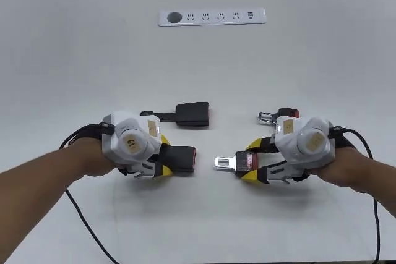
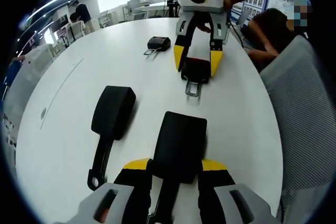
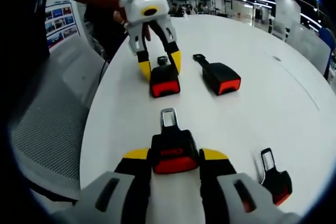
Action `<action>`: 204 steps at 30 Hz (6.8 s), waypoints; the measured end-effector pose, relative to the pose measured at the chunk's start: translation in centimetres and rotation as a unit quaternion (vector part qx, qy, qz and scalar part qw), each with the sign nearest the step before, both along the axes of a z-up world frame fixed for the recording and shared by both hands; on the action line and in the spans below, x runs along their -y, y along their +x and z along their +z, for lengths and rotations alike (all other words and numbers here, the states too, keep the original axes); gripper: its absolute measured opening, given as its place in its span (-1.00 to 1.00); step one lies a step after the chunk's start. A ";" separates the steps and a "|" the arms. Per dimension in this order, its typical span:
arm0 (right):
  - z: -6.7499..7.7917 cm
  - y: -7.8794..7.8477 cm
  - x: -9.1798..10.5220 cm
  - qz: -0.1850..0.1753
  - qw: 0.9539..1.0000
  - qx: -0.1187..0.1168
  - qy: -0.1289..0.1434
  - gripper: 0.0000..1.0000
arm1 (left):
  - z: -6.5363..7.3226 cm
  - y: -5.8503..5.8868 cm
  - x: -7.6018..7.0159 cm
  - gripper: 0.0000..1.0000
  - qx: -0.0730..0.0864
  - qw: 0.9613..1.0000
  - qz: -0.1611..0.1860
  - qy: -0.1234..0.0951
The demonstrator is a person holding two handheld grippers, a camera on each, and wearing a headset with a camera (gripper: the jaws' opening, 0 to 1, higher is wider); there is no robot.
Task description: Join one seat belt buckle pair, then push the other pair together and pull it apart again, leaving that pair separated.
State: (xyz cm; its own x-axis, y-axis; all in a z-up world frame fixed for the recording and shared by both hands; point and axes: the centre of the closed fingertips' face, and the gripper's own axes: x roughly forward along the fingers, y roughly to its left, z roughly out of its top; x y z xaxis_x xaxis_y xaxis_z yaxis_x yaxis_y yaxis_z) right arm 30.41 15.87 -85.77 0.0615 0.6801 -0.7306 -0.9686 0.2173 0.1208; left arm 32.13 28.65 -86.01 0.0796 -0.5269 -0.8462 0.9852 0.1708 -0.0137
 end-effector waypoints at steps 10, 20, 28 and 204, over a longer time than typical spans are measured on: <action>0.2 0.5 -2.5 0.002 1.000 0.001 0.006 -0.29 | 0.0 0.0 0.0 -0.30 -0.001 1.000 0.000 0.000; 0.2 0.5 -3.6 0.020 1.000 0.006 0.004 -0.30 | 0.0 0.1 -0.1 -0.30 0.000 1.000 -0.001 -0.001; 0.4 0.6 -4.9 0.040 0.999 0.008 0.013 -0.30 | 0.0 0.0 0.0 -0.30 0.000 1.000 -0.001 -0.001; 3.0 8.6 10.2 -0.152 0.988 0.028 0.029 0.53 | 5.3 8.0 2.3 0.37 0.024 0.994 0.028 -0.106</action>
